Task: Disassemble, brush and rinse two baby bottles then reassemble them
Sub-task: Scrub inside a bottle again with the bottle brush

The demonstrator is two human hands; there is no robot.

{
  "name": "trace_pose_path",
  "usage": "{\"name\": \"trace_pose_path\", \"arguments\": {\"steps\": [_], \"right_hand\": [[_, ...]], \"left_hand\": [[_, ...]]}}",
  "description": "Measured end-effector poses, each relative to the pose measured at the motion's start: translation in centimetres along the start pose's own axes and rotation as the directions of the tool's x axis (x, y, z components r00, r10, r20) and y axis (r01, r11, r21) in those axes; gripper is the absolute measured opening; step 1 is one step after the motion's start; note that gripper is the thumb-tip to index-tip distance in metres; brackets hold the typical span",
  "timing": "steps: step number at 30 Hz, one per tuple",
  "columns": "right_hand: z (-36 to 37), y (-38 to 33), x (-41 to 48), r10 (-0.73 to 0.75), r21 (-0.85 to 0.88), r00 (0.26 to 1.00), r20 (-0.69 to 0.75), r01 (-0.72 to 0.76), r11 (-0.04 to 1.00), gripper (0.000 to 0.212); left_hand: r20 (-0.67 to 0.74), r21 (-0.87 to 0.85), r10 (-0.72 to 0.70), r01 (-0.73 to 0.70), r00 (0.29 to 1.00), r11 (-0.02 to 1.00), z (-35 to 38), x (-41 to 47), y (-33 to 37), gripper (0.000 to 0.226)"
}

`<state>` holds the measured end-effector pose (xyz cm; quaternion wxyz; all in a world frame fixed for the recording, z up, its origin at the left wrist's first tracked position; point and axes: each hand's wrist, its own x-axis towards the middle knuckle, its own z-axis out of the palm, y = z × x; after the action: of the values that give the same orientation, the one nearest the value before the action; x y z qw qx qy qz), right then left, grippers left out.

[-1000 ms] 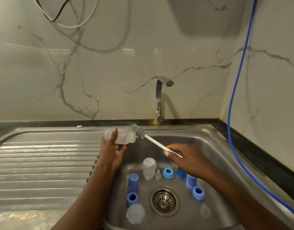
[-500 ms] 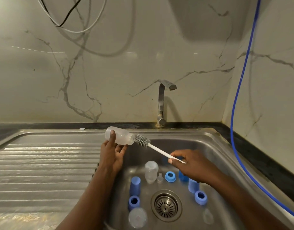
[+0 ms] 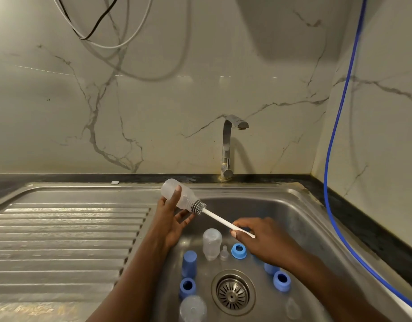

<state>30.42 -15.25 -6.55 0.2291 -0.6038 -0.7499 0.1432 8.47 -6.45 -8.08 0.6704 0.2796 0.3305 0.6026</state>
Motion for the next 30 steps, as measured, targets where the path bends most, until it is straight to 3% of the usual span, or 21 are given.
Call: {"name": "trace_pose_path", "arguments": {"steps": [4, 8, 11, 14, 16, 19, 21, 22, 23, 24, 25, 26, 27, 30], "right_hand": [[0.7, -0.5, 0.0, 0.008, -0.077, 0.999, -0.037, -0.010, 0.997, 0.014], [1.7, -1.2, 0.3, 0.042, -0.109, 0.999, -0.034, -0.046, 0.993, 0.020], [1.7, -1.6, 0.3, 0.051, -0.024, 0.999, 0.020, -0.051, 0.998, 0.023], [1.4, -2.5, -0.1, 0.114, 0.183, 0.987, 0.112, -0.134, 0.974, 0.022], [1.2, -3.0, -0.3, 0.168, 0.367, 0.969, 0.182, -0.225, 0.902, 0.022], [0.5, -3.9, -0.5, 0.167, 0.635, 0.923, 0.346, -0.362, 0.683, 0.027], [0.0, -4.5, -0.4, 0.133, 0.712, 0.897, 0.423, -0.419, 0.563, 0.030], [-0.1, -4.6, -0.4, 0.135, 0.714, 0.898, 0.420, -0.418, 0.562, 0.030], [0.1, -4.4, -0.3, 0.159, 0.676, 0.917, 0.366, -0.380, 0.632, 0.030], [0.4, -4.1, -0.3, 0.186, 0.562, 0.946, 0.264, -0.308, 0.768, 0.027], [0.6, -3.6, -0.2, 0.177, 0.358, 0.975, 0.137, -0.215, 0.909, 0.025], [0.9, -3.1, 0.0, 0.132, 0.145, 0.990, 0.050, -0.138, 0.980, 0.024], [1.3, -2.5, 0.0, 0.100, 0.013, 0.995, 0.012, -0.100, 0.995, 0.023], [1.5, -2.5, -0.1, 0.089, -0.055, 0.994, -0.057, -0.093, 0.994, 0.017]], "left_hand": [[-0.034, -0.038, -0.012, 0.011, 0.999, 0.999, 0.0, 0.0, -0.1, 0.061], [-0.032, -0.041, -0.058, 0.057, 0.998, 0.998, 0.1, -0.1, -0.3, 0.051], [-0.016, -0.001, -0.079, 0.079, 0.997, 0.997, 0.0, -0.3, -0.3, 0.043], [0.032, -0.039, -0.108, 0.110, 0.994, 0.993, 0.2, -0.5, -0.4, 0.041], [0.081, -0.114, -0.124, 0.133, 0.989, 0.984, 0.5, -0.8, -0.4, 0.043], [0.189, -0.296, -0.176, 0.227, 0.966, 0.928, 1.1, -1.1, -0.3, 0.047], [0.251, -0.319, -0.190, 0.267, 0.949, 0.909, 1.4, -1.1, 0.0, 0.047], [0.262, -0.296, -0.189, 0.266, 0.946, 0.917, 1.4, -1.1, 0.0, 0.049], [0.257, -0.251, -0.186, 0.252, 0.948, 0.935, 1.3, -1.0, -0.2, 0.052], [0.237, -0.182, -0.181, 0.227, 0.954, 0.957, 1.3, -1.0, -0.4, 0.054], [0.202, -0.096, -0.173, 0.195, 0.964, 0.976, 1.3, -1.0, -0.5, 0.055], [0.164, -0.024, -0.161, 0.167, 0.973, 0.986, 1.3, -1.1, -0.6, 0.055], [0.132, 0.020, -0.149, 0.147, 0.980, 0.989, 1.3, -1.1, -0.7, 0.054], [0.091, 0.046, -0.093, 0.089, 0.992, 0.995, 1.5, -1.0, -0.8, 0.057]]}}
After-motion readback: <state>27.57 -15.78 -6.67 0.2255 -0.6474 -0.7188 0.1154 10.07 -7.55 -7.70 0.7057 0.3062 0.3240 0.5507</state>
